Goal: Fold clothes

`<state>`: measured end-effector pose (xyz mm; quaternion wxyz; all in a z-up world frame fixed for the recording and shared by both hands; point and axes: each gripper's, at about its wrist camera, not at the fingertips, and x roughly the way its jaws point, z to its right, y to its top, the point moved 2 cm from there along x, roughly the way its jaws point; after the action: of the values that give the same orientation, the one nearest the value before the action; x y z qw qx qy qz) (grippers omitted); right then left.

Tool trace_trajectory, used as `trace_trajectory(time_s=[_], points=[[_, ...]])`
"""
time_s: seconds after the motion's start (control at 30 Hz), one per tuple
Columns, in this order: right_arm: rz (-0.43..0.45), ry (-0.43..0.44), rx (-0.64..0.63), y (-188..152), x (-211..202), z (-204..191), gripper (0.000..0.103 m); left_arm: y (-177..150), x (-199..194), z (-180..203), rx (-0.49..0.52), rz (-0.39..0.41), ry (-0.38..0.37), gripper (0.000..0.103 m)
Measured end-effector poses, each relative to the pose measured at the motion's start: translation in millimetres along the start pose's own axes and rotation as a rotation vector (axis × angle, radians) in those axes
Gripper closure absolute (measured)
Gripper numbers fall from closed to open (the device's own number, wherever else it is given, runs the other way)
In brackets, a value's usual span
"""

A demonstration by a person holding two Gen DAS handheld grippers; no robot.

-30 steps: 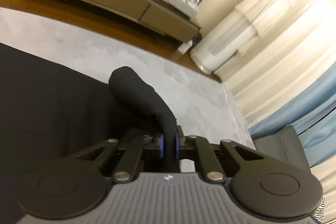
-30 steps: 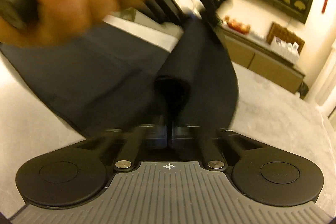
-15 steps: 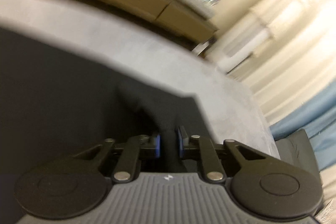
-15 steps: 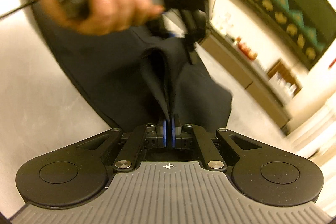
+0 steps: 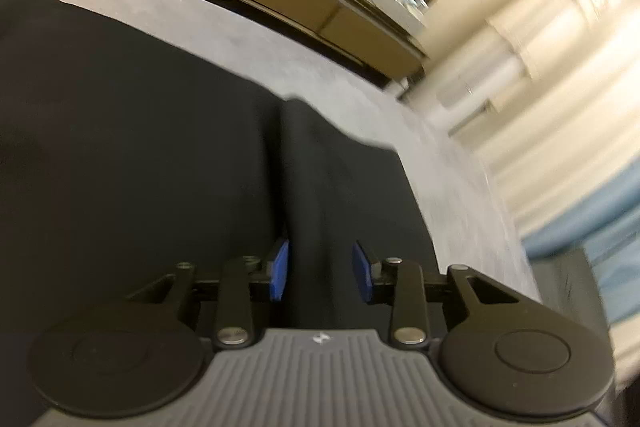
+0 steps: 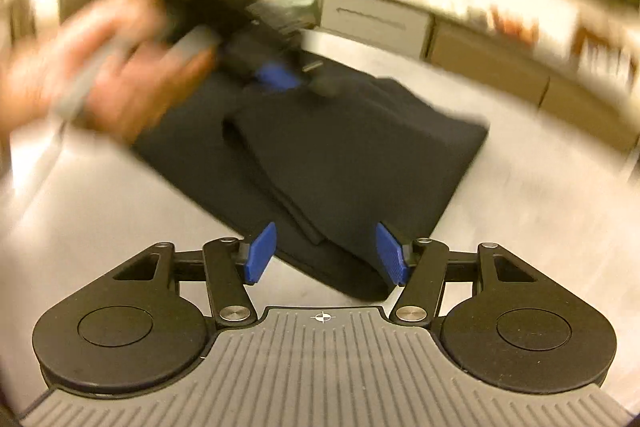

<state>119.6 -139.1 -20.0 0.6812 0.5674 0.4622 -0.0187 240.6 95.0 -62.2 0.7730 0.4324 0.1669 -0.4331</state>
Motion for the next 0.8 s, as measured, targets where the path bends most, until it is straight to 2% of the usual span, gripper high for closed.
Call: trace_trajectory(time_s=[0.03, 0.1, 0.13, 0.17, 0.2, 0.23, 0.27, 0.3, 0.4, 0.43, 0.47, 0.5, 0.53, 0.57, 0.63, 0.7, 0.77, 0.8], points=[[0.001, 0.031, 0.086, 1, -1, 12, 0.043, -6, 0, 4, 0.007, -0.008, 0.009, 0.07], [0.0, 0.03, 0.186, 2, 3, 30, 0.043, -18, 0, 12, 0.022, -0.023, 0.027, 0.071], [-0.006, 0.018, 0.21, 1, 7, 35, 0.043, -24, 0, 16, 0.029, -0.031, 0.037, 0.083], [-0.013, 0.004, 0.227, -1, 11, 39, 0.049, -30, 0, 20, 0.036, -0.038, 0.046, 0.091], [-0.024, -0.006, 0.238, -2, 15, 45, 0.056, -36, 1, 24, 0.043, -0.046, 0.055, 0.091], [-0.036, -0.014, 0.246, -2, 18, 51, 0.079, -40, -2, 29, 0.039, -0.046, 0.039, 0.092], [-0.046, -0.029, 0.251, -2, 21, 59, 0.09, -43, -5, 34, 0.037, -0.043, 0.028, 0.092], [-0.053, -0.046, 0.26, -5, 20, 63, 0.09, -47, -8, 39, 0.034, -0.04, 0.018, 0.092], [-0.059, -0.013, 0.318, -11, 19, 75, 0.087, -44, 0, 30, 0.023, -0.037, 0.091, 0.092], [-0.051, 0.001, 0.331, -12, 15, 70, 0.078, -43, 2, 24, 0.005, -0.038, 0.107, 0.091], [-0.039, 0.004, 0.325, -11, 13, 67, 0.073, -44, 1, 22, 0.0, -0.04, 0.094, 0.087], [-0.026, 0.005, 0.313, -10, 10, 65, 0.073, -44, 0, 19, -0.004, -0.043, 0.08, 0.084], [-0.015, -0.006, 0.297, -9, 9, 62, 0.066, -41, 2, 20, 0.0, -0.047, 0.063, 0.079], [-0.004, -0.026, 0.287, -9, 9, 60, 0.053, -40, 0, 20, 0.007, -0.042, 0.053, 0.075], [-0.001, -0.052, 0.305, -10, 11, 64, 0.043, -36, -3, 19, 0.014, -0.016, 0.064, 0.069], [-0.006, -0.042, 0.379, -10, 16, 78, 0.043, -32, -1, 17, 0.014, -0.01, 0.087, 0.071], [-0.002, -0.004, 0.475, -13, 18, 91, 0.043, -33, 6, 19, 0.048, -0.013, 0.134, 0.079], [0.003, 0.022, 0.525, -13, 21, 97, 0.043, -33, 6, 20, 0.057, -0.013, 0.144, 0.08]])
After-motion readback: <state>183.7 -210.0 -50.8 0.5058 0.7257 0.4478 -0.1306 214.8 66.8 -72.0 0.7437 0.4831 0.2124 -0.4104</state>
